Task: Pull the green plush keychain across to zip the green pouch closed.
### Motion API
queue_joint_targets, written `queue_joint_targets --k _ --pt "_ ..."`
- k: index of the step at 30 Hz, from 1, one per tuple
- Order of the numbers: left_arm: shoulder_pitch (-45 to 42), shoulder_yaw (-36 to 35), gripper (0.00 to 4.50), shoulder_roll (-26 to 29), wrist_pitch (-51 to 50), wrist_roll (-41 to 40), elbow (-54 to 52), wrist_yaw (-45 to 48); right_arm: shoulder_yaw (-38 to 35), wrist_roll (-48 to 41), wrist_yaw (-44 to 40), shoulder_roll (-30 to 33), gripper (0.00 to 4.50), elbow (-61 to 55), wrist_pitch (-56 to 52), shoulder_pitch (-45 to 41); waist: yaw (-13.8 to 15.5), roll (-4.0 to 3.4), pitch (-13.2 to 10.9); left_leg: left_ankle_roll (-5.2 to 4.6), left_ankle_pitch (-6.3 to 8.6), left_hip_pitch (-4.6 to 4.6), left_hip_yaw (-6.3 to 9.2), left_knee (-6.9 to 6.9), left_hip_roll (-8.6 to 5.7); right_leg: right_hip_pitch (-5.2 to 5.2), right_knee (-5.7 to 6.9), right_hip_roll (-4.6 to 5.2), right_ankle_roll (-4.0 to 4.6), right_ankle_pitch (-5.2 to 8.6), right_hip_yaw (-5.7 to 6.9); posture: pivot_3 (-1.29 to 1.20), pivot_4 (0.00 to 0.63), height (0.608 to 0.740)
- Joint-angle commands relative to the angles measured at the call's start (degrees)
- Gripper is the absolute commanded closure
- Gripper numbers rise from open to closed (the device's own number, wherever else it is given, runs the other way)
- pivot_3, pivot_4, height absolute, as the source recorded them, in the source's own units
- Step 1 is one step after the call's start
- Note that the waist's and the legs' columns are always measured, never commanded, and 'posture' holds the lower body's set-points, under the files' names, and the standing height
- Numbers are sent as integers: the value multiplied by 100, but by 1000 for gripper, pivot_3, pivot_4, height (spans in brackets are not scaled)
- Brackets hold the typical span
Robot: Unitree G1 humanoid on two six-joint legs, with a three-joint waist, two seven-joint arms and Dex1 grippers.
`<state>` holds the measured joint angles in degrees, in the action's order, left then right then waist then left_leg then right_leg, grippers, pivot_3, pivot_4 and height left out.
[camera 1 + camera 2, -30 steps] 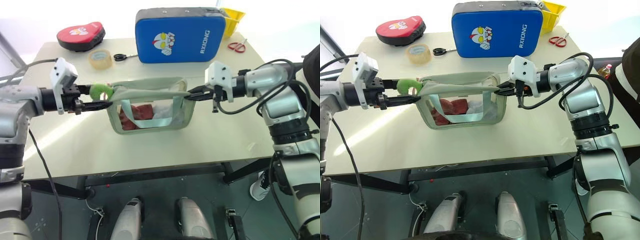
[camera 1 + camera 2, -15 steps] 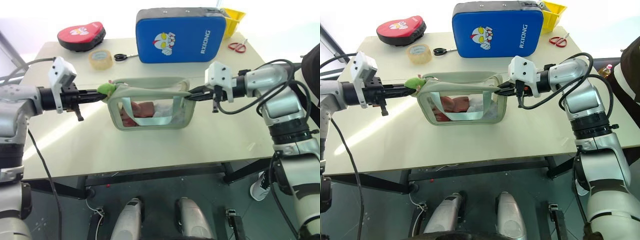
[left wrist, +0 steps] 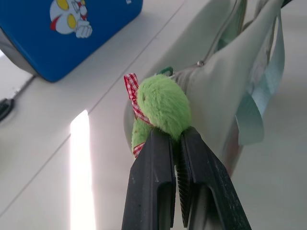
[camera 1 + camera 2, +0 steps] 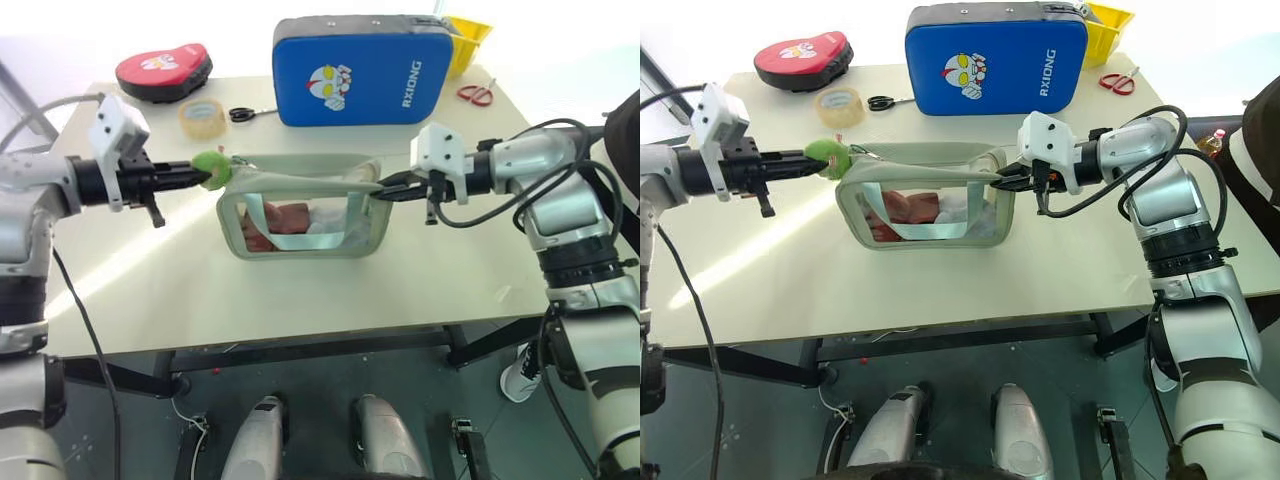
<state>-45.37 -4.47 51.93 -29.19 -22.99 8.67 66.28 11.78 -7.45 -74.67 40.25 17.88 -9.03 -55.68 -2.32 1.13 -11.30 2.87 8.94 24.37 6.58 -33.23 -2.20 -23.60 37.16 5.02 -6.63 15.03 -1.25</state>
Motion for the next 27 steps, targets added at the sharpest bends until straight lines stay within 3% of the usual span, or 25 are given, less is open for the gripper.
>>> queue_joint_targets --k 1,10,14,20,27 --pt "-408 291 4425 -116 360 171 -344 130 -141 15 34 -18 4500 6 132 -194 4 0 0 0 0 0 0 -1 0 1 -1 0 0 0 0 0 150 740" --pt "-794 1166 4425 -287 1320 912 -182 757 -149 26 45 -94 4500 22 168 -203 -30 0 0 0 0 -1 -1 0 2 -2 4 -3 -1 0 -1 0 150 740" --pt "-832 1252 3195 -381 1738 1156 221 791 -168 7 42 -66 4500 -46 130 -181 -33 0 0 -1 0 -2 -1 0 2 -2 4 -3 -1 0 -1 0 150 740" --pt "-947 1020 133 -350 1729 1118 388 770 -184 16 24 -1 4500 -45 134 -141 -30 0 0 -1 0 -1 0 0 1 -2 5 -3 -1 0 0 0 150 740" --pt "-864 473 55 307 739 557 86 1108 -168 44 20 -11 4500 26 174 -195 -65 -1 0 -1 0 -1 0 1 2 -6 7 -3 -2 0 -1 0 150 740"
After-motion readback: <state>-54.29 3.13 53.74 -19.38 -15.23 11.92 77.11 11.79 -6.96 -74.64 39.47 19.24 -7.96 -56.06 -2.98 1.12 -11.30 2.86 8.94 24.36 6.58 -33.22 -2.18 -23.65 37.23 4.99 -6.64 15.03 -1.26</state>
